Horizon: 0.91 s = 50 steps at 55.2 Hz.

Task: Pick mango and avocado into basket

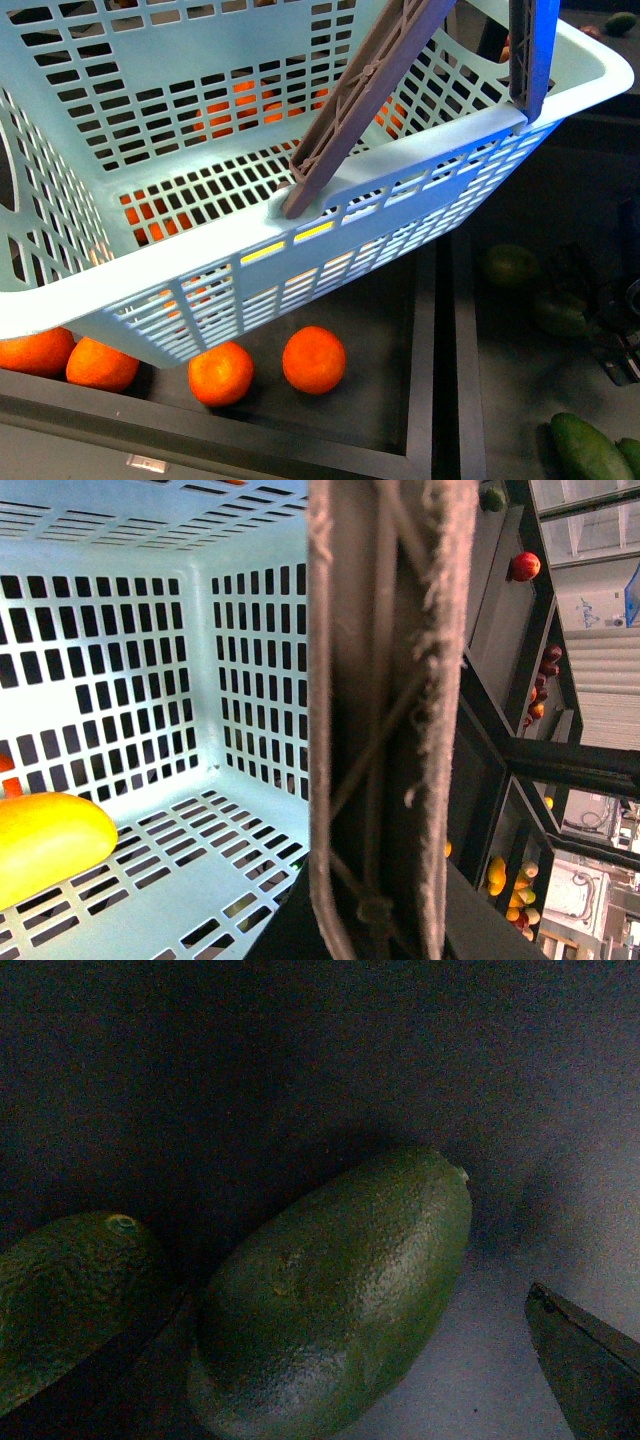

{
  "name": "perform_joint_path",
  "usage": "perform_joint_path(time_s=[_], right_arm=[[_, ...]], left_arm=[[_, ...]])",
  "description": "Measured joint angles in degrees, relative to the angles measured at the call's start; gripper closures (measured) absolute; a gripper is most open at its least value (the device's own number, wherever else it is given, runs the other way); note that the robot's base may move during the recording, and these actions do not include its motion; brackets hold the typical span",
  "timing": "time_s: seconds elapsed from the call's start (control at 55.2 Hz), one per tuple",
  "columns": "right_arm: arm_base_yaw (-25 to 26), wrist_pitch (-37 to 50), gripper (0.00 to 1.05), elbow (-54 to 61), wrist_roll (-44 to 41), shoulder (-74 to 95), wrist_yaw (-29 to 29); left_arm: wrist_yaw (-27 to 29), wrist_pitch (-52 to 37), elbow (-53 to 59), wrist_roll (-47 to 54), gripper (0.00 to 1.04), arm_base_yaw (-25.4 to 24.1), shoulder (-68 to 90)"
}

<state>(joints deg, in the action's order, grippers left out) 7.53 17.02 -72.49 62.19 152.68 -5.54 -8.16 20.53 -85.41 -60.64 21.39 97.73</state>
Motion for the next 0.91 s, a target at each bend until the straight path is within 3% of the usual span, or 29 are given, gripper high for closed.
perform_joint_path(time_s=[0.453, 0.689, 0.906], right_arm=[[0.07, -1.81, 0.08, -2.19, -0.92, 3.39, -1.84], [0.09, -1.33, 0.47, -2.14, -1.86, 3.52, -1.77], [0.92, 1.4, 0.5, 3.56, -4.55, 0.55, -1.01]], left_arm=[[0.04, 0.0, 0.0, 0.02, 0.98, 0.0, 0.0], [0.0, 0.0, 0.0, 0.0, 0.98, 0.0, 0.0], [0.0, 0.0, 0.0, 0.0, 0.98, 0.0, 0.0]])
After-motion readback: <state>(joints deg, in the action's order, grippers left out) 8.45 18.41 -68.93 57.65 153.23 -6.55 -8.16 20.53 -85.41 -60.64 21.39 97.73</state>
